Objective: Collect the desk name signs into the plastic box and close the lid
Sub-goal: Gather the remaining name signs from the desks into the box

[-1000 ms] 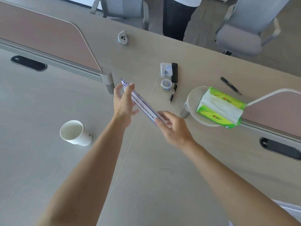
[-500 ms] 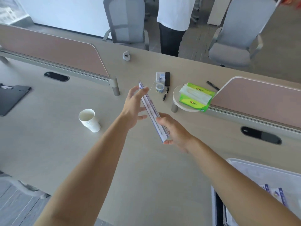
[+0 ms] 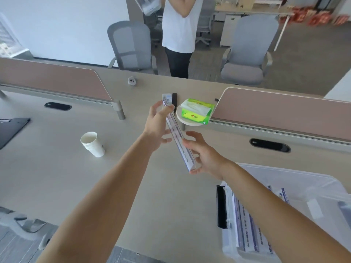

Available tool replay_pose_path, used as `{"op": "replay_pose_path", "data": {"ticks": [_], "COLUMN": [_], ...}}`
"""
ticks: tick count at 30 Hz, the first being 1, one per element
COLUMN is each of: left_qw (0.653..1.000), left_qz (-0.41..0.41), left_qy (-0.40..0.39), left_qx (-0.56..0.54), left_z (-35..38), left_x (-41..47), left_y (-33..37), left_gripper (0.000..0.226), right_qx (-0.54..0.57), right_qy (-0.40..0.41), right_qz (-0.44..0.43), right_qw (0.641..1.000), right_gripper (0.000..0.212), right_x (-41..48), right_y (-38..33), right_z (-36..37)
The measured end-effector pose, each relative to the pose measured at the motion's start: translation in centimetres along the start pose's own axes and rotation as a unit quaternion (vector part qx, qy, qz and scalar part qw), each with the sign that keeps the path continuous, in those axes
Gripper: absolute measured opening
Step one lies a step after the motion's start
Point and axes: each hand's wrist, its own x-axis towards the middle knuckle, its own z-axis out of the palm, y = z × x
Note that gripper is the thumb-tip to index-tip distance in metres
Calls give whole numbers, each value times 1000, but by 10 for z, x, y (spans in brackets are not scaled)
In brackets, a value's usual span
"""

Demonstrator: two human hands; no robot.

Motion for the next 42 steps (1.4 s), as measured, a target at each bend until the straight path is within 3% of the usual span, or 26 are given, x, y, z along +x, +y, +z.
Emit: {"op": "replay_pose_path", "data": {"ticks": [6,10,15,19,21,24,31,37,42], "left_qw": [998,996,992,986,981,972,961,954,948], "left_qz": [12,46,47,62,63,56,51,55,53], "left_qy": [-53,-73,-105,-142,-168,-205,-237,-223,-229], "left_qx": [10,29,42,56,71,100,135,193,216], "left_z": [8,8,31,68,87,118,201,287,334], "left_x": [-31,-46,-76,-100,-113,-131,-165,-187,-192], "left_y": [-1,-11,-28,-43,-49,-59,-84,-119,-137], "left_gripper": [47,45,43,45,42,57,45,54,52], "right_qx": [-56,-166,-336,-411,-419,-426,-426,-322,-318], "right_qy": [44,95,239,353,386,407,416,402,396], "right_qz": [5,-4,-27,2,3,2,12,-14,-26], "right_qw": [997,982,911,840,822,808,803,857,861], "right_gripper": [55,66,40,35,30,20,9,22,22], "right_x": [-51,-78,-114,-137,-150,-171,-221,-254,-272], "right_y": [0,0,5,21,30,47,93,150,175], "right_z": [-3,16,46,46,36,12,-68,-152,-194]}}
